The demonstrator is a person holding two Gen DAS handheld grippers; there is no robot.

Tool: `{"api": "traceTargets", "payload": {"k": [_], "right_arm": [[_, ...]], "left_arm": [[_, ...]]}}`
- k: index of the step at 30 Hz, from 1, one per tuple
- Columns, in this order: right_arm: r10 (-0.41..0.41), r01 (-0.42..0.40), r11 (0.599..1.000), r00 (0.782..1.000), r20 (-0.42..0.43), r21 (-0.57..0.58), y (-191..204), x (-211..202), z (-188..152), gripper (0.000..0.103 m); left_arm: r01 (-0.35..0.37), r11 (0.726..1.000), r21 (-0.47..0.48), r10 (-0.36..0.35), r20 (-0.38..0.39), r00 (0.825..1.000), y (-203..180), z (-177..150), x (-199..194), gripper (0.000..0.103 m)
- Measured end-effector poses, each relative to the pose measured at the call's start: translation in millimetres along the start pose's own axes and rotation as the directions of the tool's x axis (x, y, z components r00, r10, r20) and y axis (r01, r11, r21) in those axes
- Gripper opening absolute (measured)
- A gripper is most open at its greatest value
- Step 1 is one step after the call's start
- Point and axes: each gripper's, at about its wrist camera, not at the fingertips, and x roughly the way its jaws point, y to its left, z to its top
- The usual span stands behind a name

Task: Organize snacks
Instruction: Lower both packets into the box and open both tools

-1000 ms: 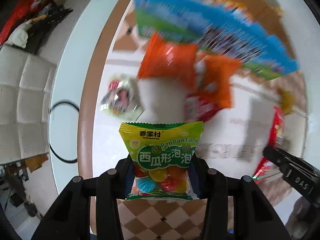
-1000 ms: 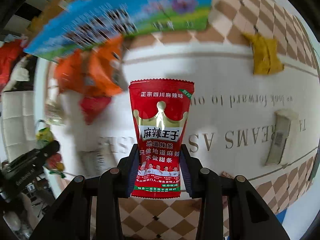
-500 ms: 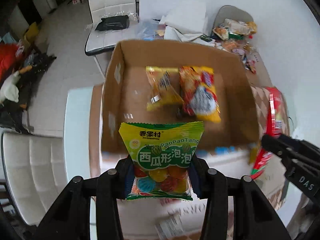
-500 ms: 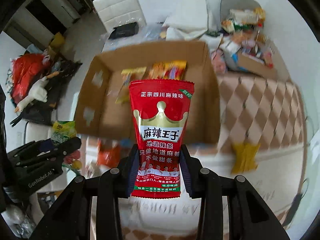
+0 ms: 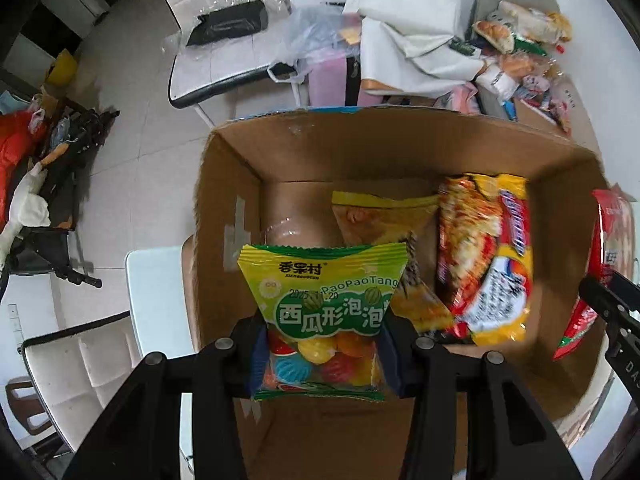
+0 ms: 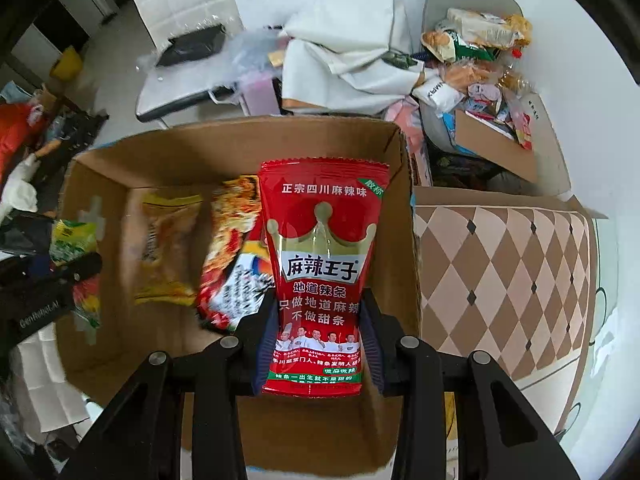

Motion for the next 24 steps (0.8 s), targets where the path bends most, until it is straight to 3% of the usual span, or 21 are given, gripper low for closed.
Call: {"api": "traceTargets", "payload": {"k": [3, 6, 8, 10, 11, 13, 24], "right_arm": [[0.005, -0.005, 1.0, 1.0, -0.029, -0.001, -1, 19, 8, 0.042], [0.01, -0.01, 1.0, 0.998, -0.055, 0.004, -2, 32, 14, 0.049], [0.001, 0.0, 1.0, 0.998, -0.063, 0.004, -3, 38, 17, 0.079], [0.001, -0.001, 1.0, 0.998, -0.064, 0.004, -2, 41, 18, 0.087], [0.005, -0.005, 1.0, 0.998, -0.069, 0.004, -1, 42, 18, 0.087], [0.004, -0.004, 1.0, 0.997, -0.074, 0.003, 1, 42, 18, 0.088], [0.015, -0.014, 1.0, 0.999, -0.039, 0.015, 0, 27, 0, 0.091]], "left_arm": [[-0.019, 1.0, 0.0, 0.019, -0.018, 1.0, 1, 6, 11, 0.044], [0.007, 0.999, -0.034, -0.008, -0.029, 1.0, 4, 8, 18, 0.044], [0.039, 0.998, -0.042, -0.04, -0.042, 0.998, 4, 9, 21, 0.045], [0.042, 0.999, -0.032, -0.043, -0.03, 0.999, 1, 9, 20, 0.056], [0.043, 0.999, -0.024, -0.044, -0.021, 0.999, -1, 9, 17, 0.059], [0.051, 0.998, -0.02, -0.052, -0.009, 0.999, -4, 10, 13, 0.078], [0.065, 0.997, -0.036, -0.061, 0.093, 0.994, -6, -10, -24, 0.083]]}}
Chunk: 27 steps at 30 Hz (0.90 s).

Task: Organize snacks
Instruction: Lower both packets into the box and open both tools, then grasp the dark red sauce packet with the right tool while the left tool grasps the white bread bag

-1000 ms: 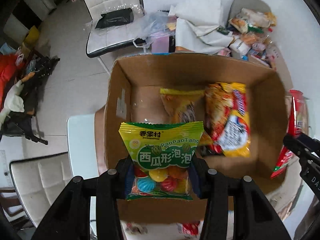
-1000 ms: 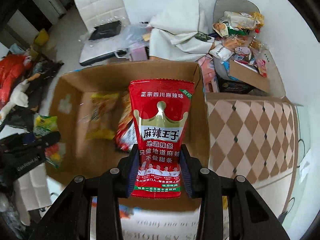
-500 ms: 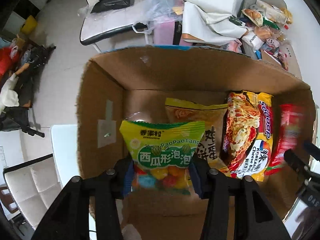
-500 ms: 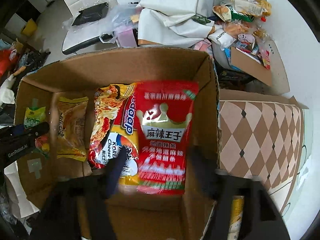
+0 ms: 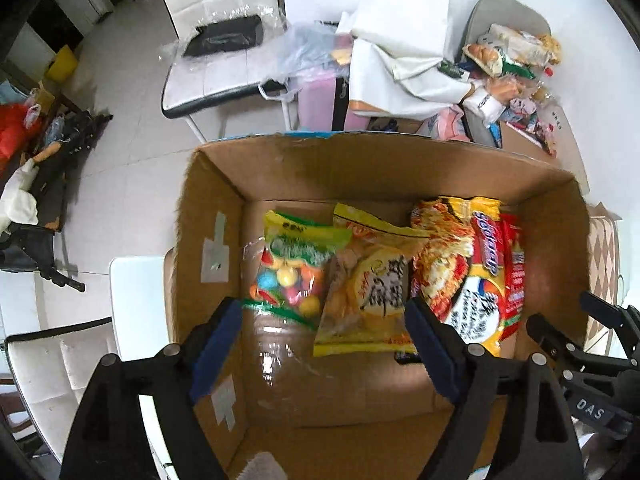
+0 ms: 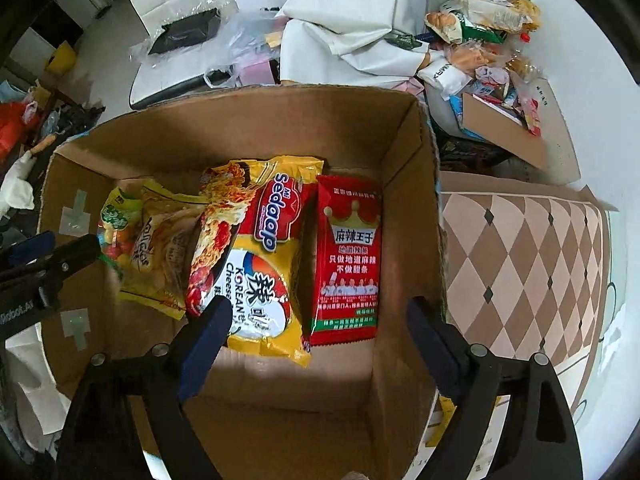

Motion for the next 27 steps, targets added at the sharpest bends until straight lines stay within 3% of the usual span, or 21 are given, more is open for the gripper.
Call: {"api": "traceTargets", "payload": {"k": [10, 27], "right_arm": [[-0.016, 0.014, 1.0, 0.994, 0.112, 0.018, -3, -42, -51, 0.091], [0.057, -0.06, 0.998, 0.964, 0.259, 0.003, 6, -131, -161, 0.091]], "left_arm": [[-0.041, 0.999, -0.025, 0.044, 0.154, 0.987, -11, -67, -54, 0.083], [-0.046, 0.996, -0.074, 0.067, 0.314, 0.947, -19, -164, -141, 0.083]]}}
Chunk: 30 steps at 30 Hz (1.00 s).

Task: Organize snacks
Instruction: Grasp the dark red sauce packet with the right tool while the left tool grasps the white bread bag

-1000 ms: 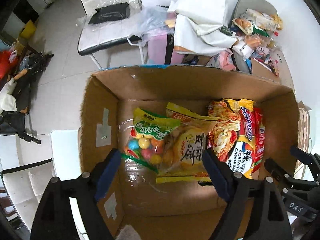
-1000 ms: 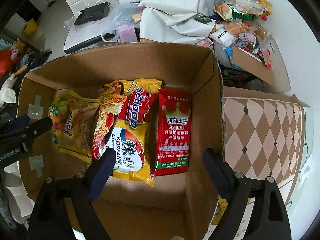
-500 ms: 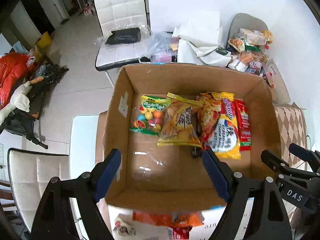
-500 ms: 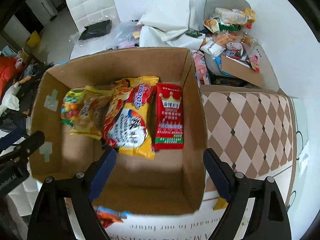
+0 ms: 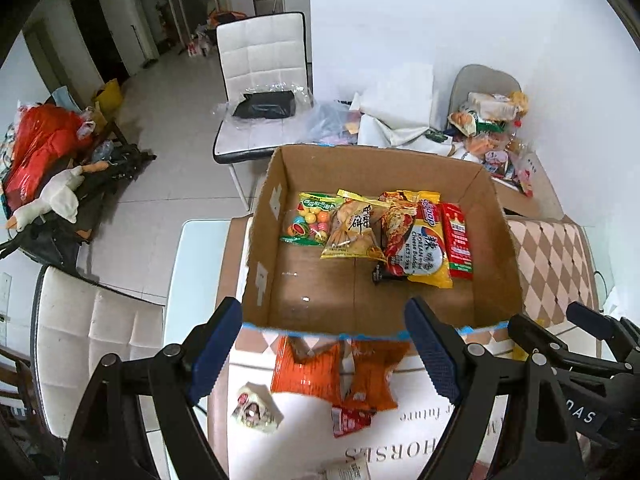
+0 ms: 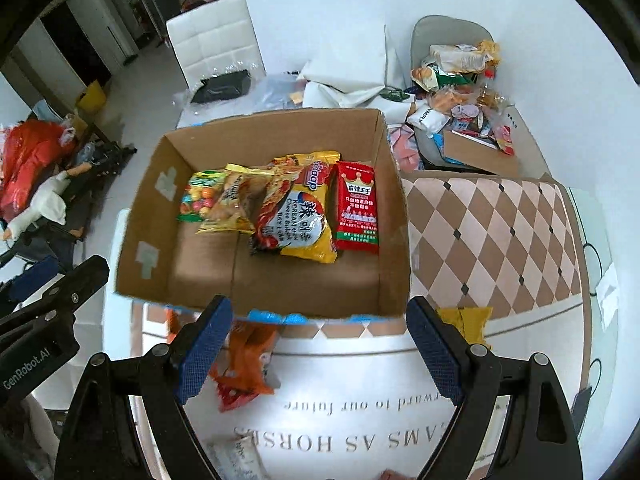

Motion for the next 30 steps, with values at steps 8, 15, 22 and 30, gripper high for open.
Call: {"api": "traceTargets", "payload": {"k": [8, 15, 22, 30], "right_arm": [[0.052, -0.051, 0.997, 0.999, -0.017, 0.06, -19, -38, -58, 0.091], [0.084, -0.044, 0.984, 0.97, -0.226, 0.174, -67, 3, -156, 0.096], [0.073, 0.048, 0.957, 0.915, -0.396, 0.288, -113, 52, -236, 0.096], [0.062, 0.132, 0.92, 0.881, -0.469, 0.368, -141, 94, -282, 0.096]], "left_arm": [[0.002, 1.0, -0.018, -0.003, -0.041, 0.999, 0, -61, -29, 0.083], [-0.015, 0.999, -0.043, 0.004, -0.241, 0.97, 0, -145, 2, 0.083], [-0.002, 0.997, -0.082, -0.036, -0.461, 0.887, -3, -215, 65, 0.083], [0.019, 0.989, -0.148, -0.103, -0.584, 0.806, -12, -240, 119, 0.083]]}}
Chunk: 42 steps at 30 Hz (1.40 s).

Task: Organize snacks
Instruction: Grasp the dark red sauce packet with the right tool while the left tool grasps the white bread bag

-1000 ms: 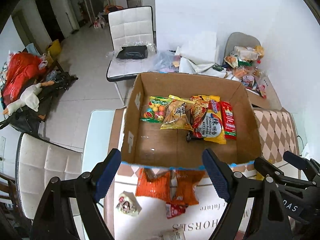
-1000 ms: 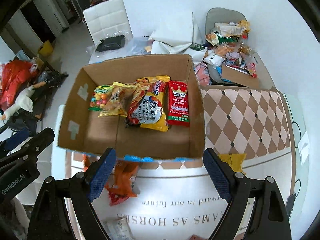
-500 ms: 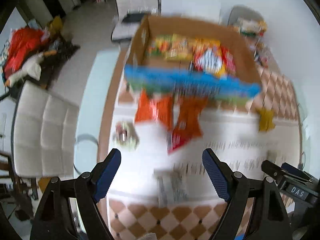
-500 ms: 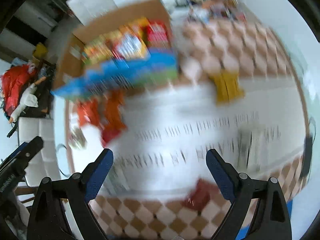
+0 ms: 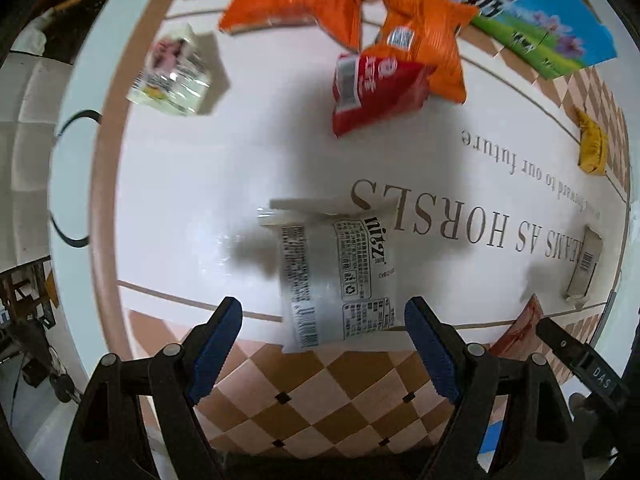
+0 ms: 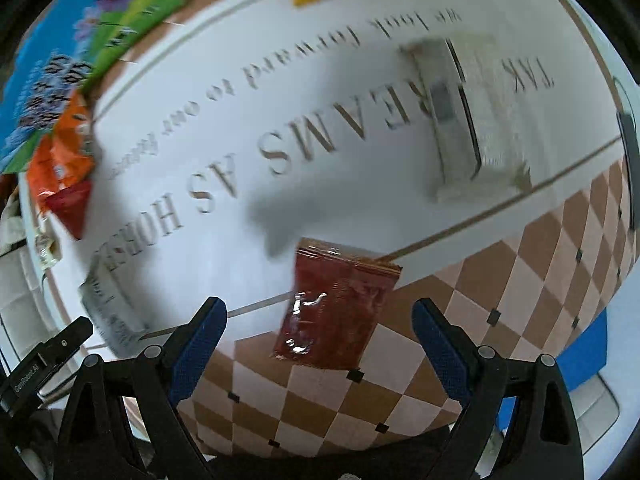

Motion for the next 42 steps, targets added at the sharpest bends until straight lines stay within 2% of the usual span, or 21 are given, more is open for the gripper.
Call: {"api": "traceTargets", "payload": {"k": [9, 11, 15, 17, 19, 25, 32, 36, 37, 42], "right_arm": [[-0.025, 0.031, 0.997, 0.996, -0.085, 0.066, -18, 43, -4, 0.095], [-0.031, 0.039, 0.997, 0.994, -0.106, 0.073, -19, 49, -7, 0.089], [-0.072, 0.076, 0.996, 0.994, -0.088, 0.044, -13, 49, -11, 0.077], [-0.082, 0.084, 0.996, 0.994, -0.074, 0.019, -5, 46, -12, 0.064], [-0.09, 0.089, 0.996, 0.993, -0.074, -0.015, 2, 47, -12, 0.063], [-0.125, 0.116, 0.982, 0.991, -0.053, -0.152, 34, 49, -17, 0.062], [-0.187, 0.164, 0.916, 0.982, -0.026, -0.366, 79, 56, -36, 0.062], [-0.199, 0.175, 0.9, 0.98, -0.019, -0.398, 98, 64, -52, 0.062], [-0.195, 0.169, 0.902, 0.981, -0.025, -0.397, 89, 60, -53, 0.062], [-0.186, 0.154, 0.917, 0.981, -0.052, -0.369, 96, 57, -49, 0.07]], "left_arm": [[-0.028, 0.999, 0.043, 0.03, -0.044, 0.999, -27, 13, 28, 0.083], [-0.034, 0.998, 0.051, 0.037, -0.051, 0.998, -32, 14, 32, 0.083], [-0.054, 0.996, 0.07, 0.057, -0.045, 0.997, -42, 17, 39, 0.083], [-0.066, 0.995, 0.075, 0.068, -0.035, 0.997, -50, 10, 45, 0.074], [-0.065, 0.995, 0.081, 0.068, -0.03, 0.997, -54, 7, 48, 0.07], [-0.093, 0.99, 0.108, 0.096, -0.021, 0.995, -55, -11, 50, 0.07], [-0.109, 0.983, 0.148, 0.116, -0.043, 0.992, -65, -40, 66, 0.07], [-0.12, 0.982, 0.146, 0.127, -0.039, 0.991, -66, -41, 71, 0.072], [-0.119, 0.982, 0.144, 0.125, -0.038, 0.991, -66, -40, 71, 0.072], [-0.115, 0.982, 0.147, 0.123, -0.044, 0.991, -57, -31, 67, 0.072]]}}
